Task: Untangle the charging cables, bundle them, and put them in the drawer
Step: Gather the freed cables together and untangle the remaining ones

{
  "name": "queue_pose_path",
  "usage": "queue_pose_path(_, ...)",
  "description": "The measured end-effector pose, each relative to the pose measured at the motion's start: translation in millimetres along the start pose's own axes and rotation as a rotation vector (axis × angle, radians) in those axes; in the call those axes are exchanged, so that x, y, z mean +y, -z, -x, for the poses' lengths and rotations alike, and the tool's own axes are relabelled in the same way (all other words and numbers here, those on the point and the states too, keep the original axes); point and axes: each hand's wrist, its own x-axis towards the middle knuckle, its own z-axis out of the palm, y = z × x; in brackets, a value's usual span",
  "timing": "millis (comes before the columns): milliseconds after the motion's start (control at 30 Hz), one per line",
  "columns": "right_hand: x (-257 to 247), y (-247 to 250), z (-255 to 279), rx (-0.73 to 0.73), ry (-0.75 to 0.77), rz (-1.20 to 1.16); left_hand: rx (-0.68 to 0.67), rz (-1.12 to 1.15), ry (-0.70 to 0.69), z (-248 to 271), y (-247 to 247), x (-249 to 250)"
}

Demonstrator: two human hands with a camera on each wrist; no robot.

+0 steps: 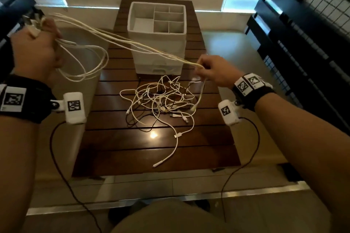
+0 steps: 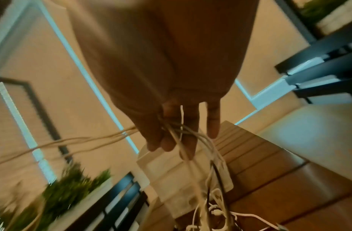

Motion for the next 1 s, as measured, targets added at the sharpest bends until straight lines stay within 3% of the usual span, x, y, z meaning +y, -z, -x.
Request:
queue_pose_path(67,12.6,-4.9,-2.9,0.014,-0.108,0.058,0.025,0.018,0.022,-3.8,4.5,-3.4)
queue_pose_path(167,8.9,-6.4,-2.4,-0.016,-0.2,0.108,-0.061,0.081,0.078,-4.4,-1.1,-9.7)
queue_pose_path(267,4.0,-10.7,-2.2,0.198,-0.136,-0.192,-0.069,0.062,0.093,0.9,-5.3,-8.8)
queue_pose_path(367,-5.5,-9.4,-0.9,0.225,-0.056,-0.245,-0.091,0.029,0.061,8.1,-8.5,-7.4)
queue_pose_path(467,-6.2,-0.9,-4.2,0.407,-0.015,-0.464,-0.133,0.078,0.057,16.7,-15.3,-6.4)
queue_pose_path(567,-10.9,-1.0,-6.8,0.364,0.018,-0.512,-0.21,0.084,0.003,30.0,-22.9,-14.5)
queue_pose_path(667,-22.8,-2.2,-11.3,0.399,0.043,-0.649,-0.372,-0.016,0.004,42.0,-38.0,-24.7)
queue_pose_path(833,-40.6,-16.2,-18.6,0.203,0.073,-0.677,-0.578,-0.159,-0.068,85.2,-92.4,-23.9)
queue_pose_path(1000,-52.1,-23.3,-23.7,0.289,0.021,-0.874,-0.669,-0.178,-0.101,107.6,-133.8,-39.7)
